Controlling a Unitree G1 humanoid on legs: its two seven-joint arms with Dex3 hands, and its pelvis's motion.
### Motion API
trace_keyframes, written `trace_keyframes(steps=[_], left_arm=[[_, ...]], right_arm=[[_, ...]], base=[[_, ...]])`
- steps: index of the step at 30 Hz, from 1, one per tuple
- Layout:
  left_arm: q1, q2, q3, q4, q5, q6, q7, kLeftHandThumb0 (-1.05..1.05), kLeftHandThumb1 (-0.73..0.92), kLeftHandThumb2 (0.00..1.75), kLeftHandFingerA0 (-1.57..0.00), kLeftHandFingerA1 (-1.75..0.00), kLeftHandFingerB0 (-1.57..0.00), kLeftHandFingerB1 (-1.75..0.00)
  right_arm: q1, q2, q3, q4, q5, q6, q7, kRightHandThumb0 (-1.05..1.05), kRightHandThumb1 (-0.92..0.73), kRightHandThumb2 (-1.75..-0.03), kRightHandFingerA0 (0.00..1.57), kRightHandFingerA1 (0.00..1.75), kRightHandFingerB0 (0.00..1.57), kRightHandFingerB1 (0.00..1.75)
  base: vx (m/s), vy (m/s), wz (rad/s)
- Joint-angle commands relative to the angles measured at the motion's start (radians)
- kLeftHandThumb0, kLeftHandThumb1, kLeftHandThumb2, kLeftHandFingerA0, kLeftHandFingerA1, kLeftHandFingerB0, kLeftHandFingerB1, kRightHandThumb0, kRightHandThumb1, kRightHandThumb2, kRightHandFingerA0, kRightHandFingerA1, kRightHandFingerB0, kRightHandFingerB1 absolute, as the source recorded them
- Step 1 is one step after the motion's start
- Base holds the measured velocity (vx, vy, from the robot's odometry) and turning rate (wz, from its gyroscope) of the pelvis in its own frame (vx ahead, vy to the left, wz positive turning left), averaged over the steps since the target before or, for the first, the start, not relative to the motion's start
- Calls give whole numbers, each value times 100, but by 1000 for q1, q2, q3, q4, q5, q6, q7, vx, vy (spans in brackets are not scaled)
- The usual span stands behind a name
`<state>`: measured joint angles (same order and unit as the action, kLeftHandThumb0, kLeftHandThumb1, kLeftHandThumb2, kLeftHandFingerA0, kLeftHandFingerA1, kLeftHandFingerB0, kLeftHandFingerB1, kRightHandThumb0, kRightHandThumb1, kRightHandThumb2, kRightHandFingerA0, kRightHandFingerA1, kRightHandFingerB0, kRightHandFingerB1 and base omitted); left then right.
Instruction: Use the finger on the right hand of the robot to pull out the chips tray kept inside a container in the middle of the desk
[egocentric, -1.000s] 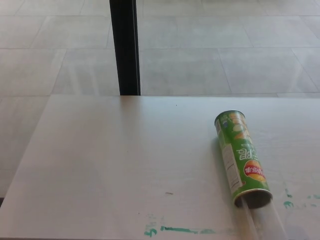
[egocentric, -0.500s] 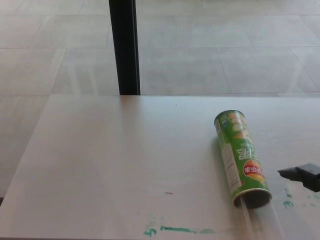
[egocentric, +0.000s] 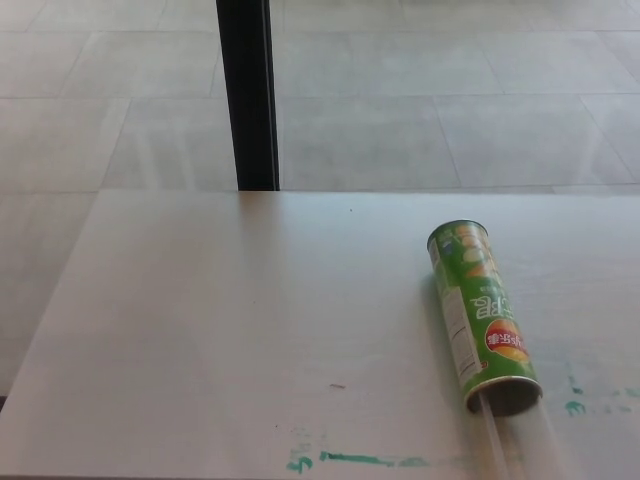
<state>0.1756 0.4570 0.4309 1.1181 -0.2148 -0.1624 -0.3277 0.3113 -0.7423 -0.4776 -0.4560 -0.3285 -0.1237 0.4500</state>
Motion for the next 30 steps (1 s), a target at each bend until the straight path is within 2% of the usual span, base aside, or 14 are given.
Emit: trace_keyframes(steps=[1,2,4,11,13,16,17,19,20,21,23,25,28,30], left_arm=[[-2,20,5,24,-1,-23,11,-71,79,64,-36,-86,-41,-71],[-3,21,2,27,3,-25,14,-74,60,92,-40,-79,-40,-68],[12,19,-1,9,4,-27,9,-74,61,93,-38,-80,-38,-69],[12,17,-2,22,6,-31,8,-73,80,65,-33,-84,-40,-70],[19,14,2,11,0,-26,7,-75,60,92,-38,-81,-38,-69],[17,18,-1,20,5,-23,12,-71,80,63,-35,-90,-41,-70],[12,15,-1,24,5,-18,18,-67,65,110,-40,-79,-44,-72],[11,13,0,24,3,-17,18,-67,65,110,-40,-79,-44,-72],[9,13,-1,26,4,-16,19,-71,79,64,-35,-89,-40,-72],[4,12,4,33,-1,-13,20,-66,63,109,-40,-78,-46,-74],[6,15,2,36,1,-9,21,-71,79,63,-34,-88,-39,-75],[0,14,5,40,-3,-5,19,-68,64,109,-41,-79,-43,-74],[-2,18,-5,49,12,-19,36,-66,65,110,-42,-78,-43,-71],[3,20,-11,50,17,-12,29,-69,81,64,-35,-87,-41,-70]], right_arm=[[127,85,-297,189,137,-35,-63,-14,-40,-89,90,103,10,49],[140,95,-324,262,133,-70,-99,-14,-40,-89,91,103,11,49],[158,133,-358,400,124,-135,-190,-21,-57,-57,86,107,30,32],[137,227,-331,751,62,-213,-432,-23,-57,-57,84,108,36,38],[107,269,-307,851,69,-193,-479,-24,-57,-57,80,108,37,40],[63,346,-319,888,153,-134,-460,-21,-58,-58,71,127,37,40],[42,381,-327,902,177,-106,-475,-20,-55,-57,75,125,40,43],[34,384,-330,918,177,-113,-487,-20,-55,-57,75,125,40,43],[31,387,-327,929,171,-114,-497,-21,-57,-57,75,132,40,43],[7,398,-326,984,179,-116,-514,-21,-56,-57,76,129,39,45],[-33,422,-321,1060,183,-131,-560,-23,-55,-58,76,133,41,50],[-46,433,-307,1099,165,-134,-592,-25,-56,-59,75,146,42,52],[-49,445,-290,1112,148,-119,-603,-26,-57,-59,75,137,45,51],[-46,456,-285,1126,160,-107,-575,-27,-58,-59,76,130,43,53]], base=[[0,0,0],[0,0,0],[0,0,0],[0,0,0],[0,0,0],[0,0,0],[0,0,0],[0,0,0],[0,0,0],[0,0,0],[0,0,0],[0,0,0],[0,0,0],[0,0,0]])
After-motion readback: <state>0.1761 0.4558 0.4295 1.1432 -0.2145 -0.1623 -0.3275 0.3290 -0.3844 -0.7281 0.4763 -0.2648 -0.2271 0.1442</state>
